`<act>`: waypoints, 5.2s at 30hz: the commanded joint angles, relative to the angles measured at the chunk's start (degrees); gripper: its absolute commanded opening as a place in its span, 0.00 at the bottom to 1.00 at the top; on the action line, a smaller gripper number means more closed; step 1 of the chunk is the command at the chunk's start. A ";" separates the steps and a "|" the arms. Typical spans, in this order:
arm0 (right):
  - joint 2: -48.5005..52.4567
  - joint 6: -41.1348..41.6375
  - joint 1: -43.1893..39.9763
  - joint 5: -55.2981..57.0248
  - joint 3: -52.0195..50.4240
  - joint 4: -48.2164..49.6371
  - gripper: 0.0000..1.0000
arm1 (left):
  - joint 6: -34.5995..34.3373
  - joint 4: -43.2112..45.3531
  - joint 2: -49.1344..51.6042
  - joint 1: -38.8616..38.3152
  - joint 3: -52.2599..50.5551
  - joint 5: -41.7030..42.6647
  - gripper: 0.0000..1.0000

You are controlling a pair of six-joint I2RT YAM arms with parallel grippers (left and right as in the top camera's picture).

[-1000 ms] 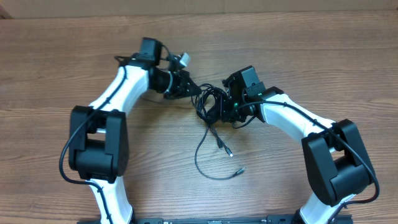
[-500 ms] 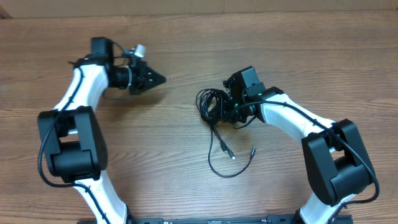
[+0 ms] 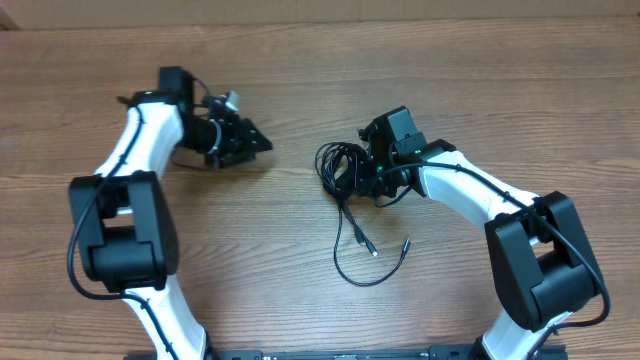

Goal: Untangle cables

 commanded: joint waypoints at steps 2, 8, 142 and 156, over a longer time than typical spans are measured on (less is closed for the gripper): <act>-0.20 -0.20 -0.09 0.00 0.02 0.48 0.04 | -0.68 0.87 -0.35 -6.23 1.03 -10.08 0.59; -0.20 -0.20 -0.09 0.00 0.02 0.50 0.04 | -6.60 3.56 -0.24 -15.69 1.01 -22.34 0.60; -0.20 -0.20 -0.09 0.00 0.02 0.33 0.04 | -1.70 0.46 2.56 -12.92 2.89 -21.40 0.66; -0.20 -0.20 -0.09 0.00 0.02 0.31 0.04 | -1.86 2.78 2.56 -18.32 2.89 -24.04 0.67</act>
